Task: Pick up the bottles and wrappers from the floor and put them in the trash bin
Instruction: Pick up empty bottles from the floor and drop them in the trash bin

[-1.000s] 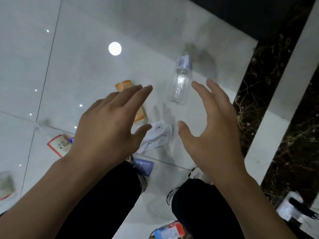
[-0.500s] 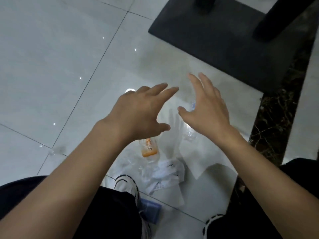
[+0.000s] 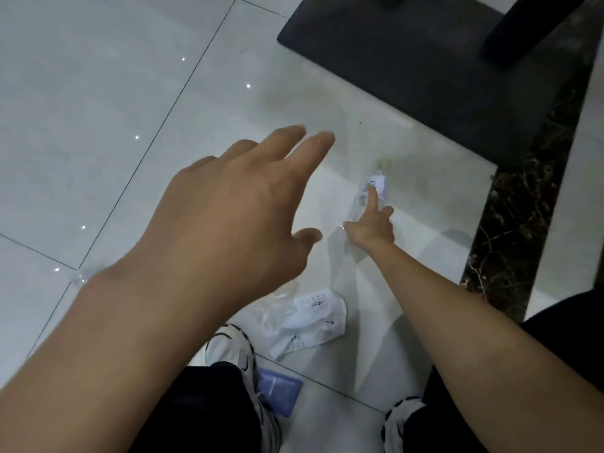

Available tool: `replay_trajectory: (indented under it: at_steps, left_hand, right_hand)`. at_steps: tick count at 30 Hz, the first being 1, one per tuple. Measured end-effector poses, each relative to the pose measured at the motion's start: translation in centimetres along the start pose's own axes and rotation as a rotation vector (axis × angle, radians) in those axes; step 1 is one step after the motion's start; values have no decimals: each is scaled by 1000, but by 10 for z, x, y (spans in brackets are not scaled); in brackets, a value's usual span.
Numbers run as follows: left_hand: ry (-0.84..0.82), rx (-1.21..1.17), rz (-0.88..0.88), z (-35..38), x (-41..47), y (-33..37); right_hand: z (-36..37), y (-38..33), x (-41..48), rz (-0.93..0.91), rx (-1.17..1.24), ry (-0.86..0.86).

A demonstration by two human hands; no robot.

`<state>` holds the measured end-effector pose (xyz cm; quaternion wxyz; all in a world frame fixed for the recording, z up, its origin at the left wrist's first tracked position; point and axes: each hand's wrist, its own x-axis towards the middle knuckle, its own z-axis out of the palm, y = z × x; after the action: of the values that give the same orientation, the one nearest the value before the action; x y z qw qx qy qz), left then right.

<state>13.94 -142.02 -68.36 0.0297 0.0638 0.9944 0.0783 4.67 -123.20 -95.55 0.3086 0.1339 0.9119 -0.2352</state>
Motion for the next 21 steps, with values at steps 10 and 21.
replay_trajectory:
  at_steps: [10,21]
  left_hand:
    - [-105,-142,-55,-5,29,-10]
    - [-178,-342,-260,14,21,-24]
  right_hand:
    - [-149,-46,-108,-477,430,32]
    - [-172,-59,-138,-458,662,-133]
